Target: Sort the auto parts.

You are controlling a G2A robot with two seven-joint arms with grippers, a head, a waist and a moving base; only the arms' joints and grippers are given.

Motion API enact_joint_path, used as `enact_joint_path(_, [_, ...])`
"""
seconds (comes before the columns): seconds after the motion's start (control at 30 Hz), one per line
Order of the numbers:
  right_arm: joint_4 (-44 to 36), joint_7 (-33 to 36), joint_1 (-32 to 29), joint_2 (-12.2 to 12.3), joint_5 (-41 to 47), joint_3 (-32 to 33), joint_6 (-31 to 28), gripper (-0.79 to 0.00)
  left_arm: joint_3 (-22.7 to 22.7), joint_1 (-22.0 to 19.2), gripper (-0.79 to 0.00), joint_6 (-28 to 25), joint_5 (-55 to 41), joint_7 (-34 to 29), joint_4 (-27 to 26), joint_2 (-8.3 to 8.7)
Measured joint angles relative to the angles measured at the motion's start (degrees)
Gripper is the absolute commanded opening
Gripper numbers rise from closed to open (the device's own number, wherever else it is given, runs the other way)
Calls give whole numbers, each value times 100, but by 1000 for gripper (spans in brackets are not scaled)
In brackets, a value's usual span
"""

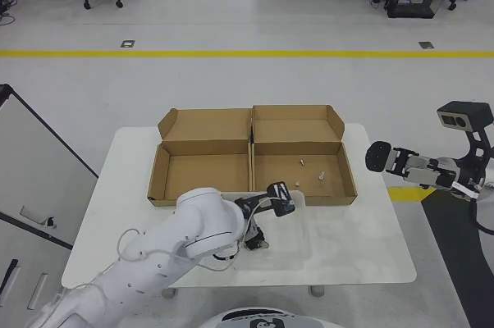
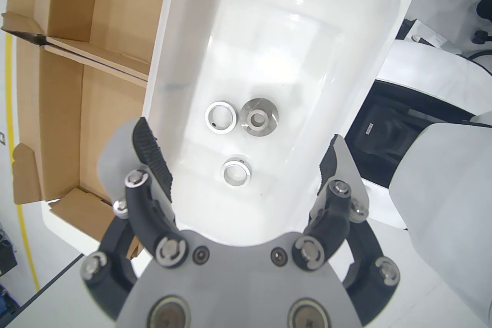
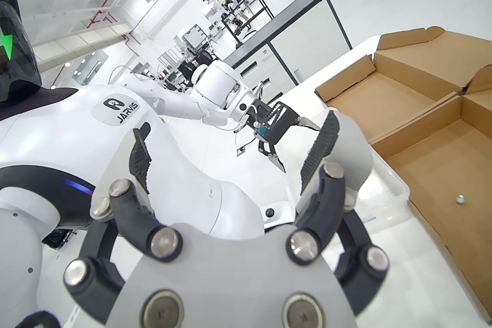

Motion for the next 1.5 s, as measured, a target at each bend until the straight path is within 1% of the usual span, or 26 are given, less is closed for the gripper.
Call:
enact_joint_path(0.17, [0, 0, 0, 0, 0, 0, 0, 0, 776, -904, 0, 298, -126, 6, 636, -20])
enact_joint_path(0.2, [0, 0, 0, 0, 0, 0, 0, 0, 967, -1121, 0, 332, -219, 6, 783, -26])
enact_joint_path(0.33, [0, 0, 0, 0, 0, 0, 0, 0, 1520, -1757, 0, 415, -705, 6, 1179, -10])
enact_joint_path(0.47, [0, 0, 0, 0, 0, 0, 0, 0, 1980, -2293, 0, 493, -1354, 5, 1209, 73])
enact_joint_path(0.6, [0, 0, 0, 0, 0, 0, 0, 0, 2406, -2770, 0, 533, -2018, 5, 1140, 235])
enact_joint_path(0.7, [0, 0, 0, 0, 0, 0, 0, 0, 2705, -3049, 0, 623, -2311, 5, 1088, 348])
enact_joint_path(0.8, [0, 0, 0, 0, 0, 0, 0, 0, 2974, -3266, 0, 752, -2459, 5, 1096, 407])
enact_joint_path(0.93, [0, 0, 0, 0, 0, 0, 0, 0, 3070, -3376, 0, 779, -2441, 5, 1089, 413])
enact_joint_path(1.07, [0, 0, 0, 0, 0, 0, 0, 0, 3064, -3351, 0, 780, -2421, 31, 1103, 413])
enact_joint_path(1.17, [0, 0, 0, 0, 0, 0, 0, 0, 3087, -3247, 0, 722, -2255, 173, 1191, 406])
enact_joint_path(1.43, [0, 0, 0, 0, 0, 0, 0, 0, 3094, -3136, 0, 404, -2152, 266, 1581, 286])
enact_joint_path(1.47, [0, 0, 0, 0, 0, 0, 0, 0, 3092, -3122, -22, 382, -2145, 277, 1624, 274])
enact_joint_path(1.5, [0, 0, 0, 0, 0, 0, 0, 0, 3087, -3102, -18, 353, -2148, 289, 1678, 259])
